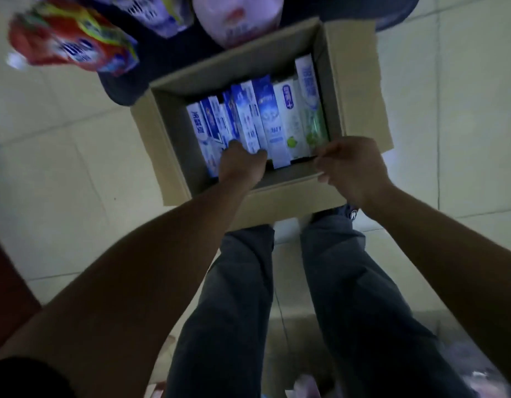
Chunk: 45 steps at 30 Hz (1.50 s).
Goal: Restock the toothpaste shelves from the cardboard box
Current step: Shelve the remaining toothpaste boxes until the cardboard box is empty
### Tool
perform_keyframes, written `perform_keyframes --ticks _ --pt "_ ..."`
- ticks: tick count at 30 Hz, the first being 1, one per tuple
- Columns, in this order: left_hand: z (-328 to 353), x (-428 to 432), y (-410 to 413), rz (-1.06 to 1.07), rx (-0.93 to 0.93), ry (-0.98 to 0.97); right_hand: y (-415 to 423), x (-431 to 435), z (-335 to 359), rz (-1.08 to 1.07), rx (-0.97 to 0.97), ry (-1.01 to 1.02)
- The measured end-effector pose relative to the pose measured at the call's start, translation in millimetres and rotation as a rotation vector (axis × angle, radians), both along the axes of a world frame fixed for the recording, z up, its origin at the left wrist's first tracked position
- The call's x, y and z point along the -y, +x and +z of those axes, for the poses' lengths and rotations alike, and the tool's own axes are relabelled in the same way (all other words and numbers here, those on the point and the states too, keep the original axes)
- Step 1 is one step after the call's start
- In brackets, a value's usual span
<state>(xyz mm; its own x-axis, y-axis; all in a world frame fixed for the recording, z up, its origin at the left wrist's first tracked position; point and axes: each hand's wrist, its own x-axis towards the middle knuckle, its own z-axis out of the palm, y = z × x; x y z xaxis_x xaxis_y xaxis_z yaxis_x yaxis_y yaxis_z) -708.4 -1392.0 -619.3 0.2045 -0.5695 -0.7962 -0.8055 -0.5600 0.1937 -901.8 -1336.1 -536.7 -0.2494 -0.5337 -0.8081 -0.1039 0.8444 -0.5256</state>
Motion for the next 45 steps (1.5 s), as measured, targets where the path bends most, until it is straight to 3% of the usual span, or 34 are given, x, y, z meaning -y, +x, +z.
perform_keyframes --ticks 5,10,17,21,24,26,29,32,35,39,45 --pt "-78 2 -7 0.013 0.068 0.043 4 -5 -30 0.019 0.055 -0.075" --pt "-86 2 8 0.104 0.126 -0.031 11 -9 -35 0.036 0.115 -0.063" --pt "36 -19 31 0.685 -0.417 0.075 15 -1 -6 -0.020 0.116 0.016" --pt "93 -40 30 0.798 -0.702 0.189 36 -3 15 0.097 0.279 0.072" --pt "106 -49 20 0.776 -0.795 0.306 48 -15 25 0.096 0.439 0.118" --pt "103 -45 14 0.720 -0.742 0.355 49 -20 25 -0.071 0.480 0.166" --pt "80 -28 10 0.681 -0.501 0.290 41 -24 19 -0.248 0.402 0.148" --pt "35 -7 16 0.497 -0.188 0.036 29 -26 10 -0.304 0.309 0.130" --pt "-16 5 29 0.294 0.075 0.021 17 -28 0 -0.288 0.268 0.090" --pt "-65 5 30 0.232 0.123 0.162 9 -33 -12 -0.256 0.274 0.049" --pt "-92 -2 20 0.501 0.076 0.013 19 -37 -25 -0.250 0.310 0.053"
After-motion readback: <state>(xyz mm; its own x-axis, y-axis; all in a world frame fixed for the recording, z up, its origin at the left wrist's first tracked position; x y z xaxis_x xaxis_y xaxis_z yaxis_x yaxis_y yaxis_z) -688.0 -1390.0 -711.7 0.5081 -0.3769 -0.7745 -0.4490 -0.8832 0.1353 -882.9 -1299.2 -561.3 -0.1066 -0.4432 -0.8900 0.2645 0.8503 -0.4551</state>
